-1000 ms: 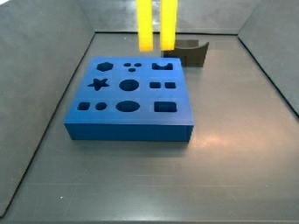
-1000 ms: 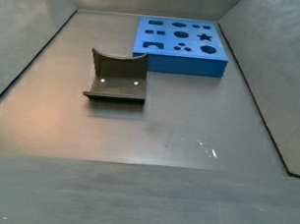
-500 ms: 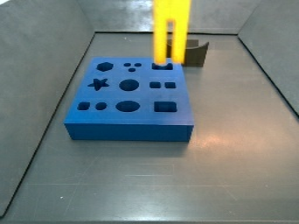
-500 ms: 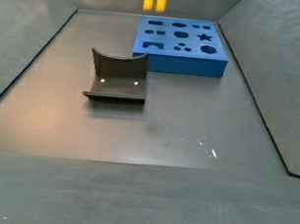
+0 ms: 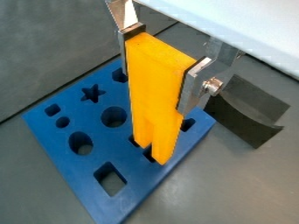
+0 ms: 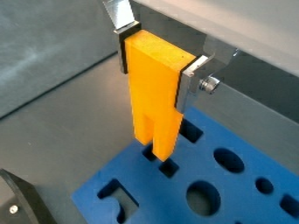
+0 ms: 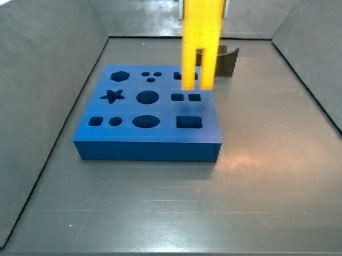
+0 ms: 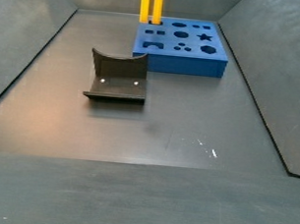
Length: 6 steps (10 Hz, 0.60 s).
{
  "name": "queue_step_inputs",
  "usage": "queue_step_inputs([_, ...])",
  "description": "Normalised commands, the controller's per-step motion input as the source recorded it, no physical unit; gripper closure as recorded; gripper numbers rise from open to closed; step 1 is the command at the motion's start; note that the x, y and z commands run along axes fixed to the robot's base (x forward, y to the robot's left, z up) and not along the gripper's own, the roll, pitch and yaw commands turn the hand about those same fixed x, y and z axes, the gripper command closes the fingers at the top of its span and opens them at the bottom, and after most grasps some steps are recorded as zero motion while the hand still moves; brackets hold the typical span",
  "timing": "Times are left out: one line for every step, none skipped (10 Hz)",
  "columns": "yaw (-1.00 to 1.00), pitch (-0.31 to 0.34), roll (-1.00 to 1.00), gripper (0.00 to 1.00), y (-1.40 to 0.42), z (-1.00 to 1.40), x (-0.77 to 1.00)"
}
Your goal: Insert the double-square object.
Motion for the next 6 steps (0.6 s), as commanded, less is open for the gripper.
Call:
queue_step_inputs([-0.15,-0.034,0.00,1.00,0.02,-0.24,-0.06])
queue_step_inputs([-0.05,-0.039,0.00,1.00,0.00,-0.21,0.00])
queue_step_inputs([0.00,-0.034,0.00,1.00,0.00,-0.21,0.05])
queue_step_inputs([-0.03,-0.044,0.01,1.00,0.00,-0.27,0.00])
queue_step_inputs([-0.06,-0.043,0.02,1.00,0.01,-0.27,-0.05])
queue_step_inputs([-0.07,-0.044,0.01,1.00,0.01,-0.22,-0.08])
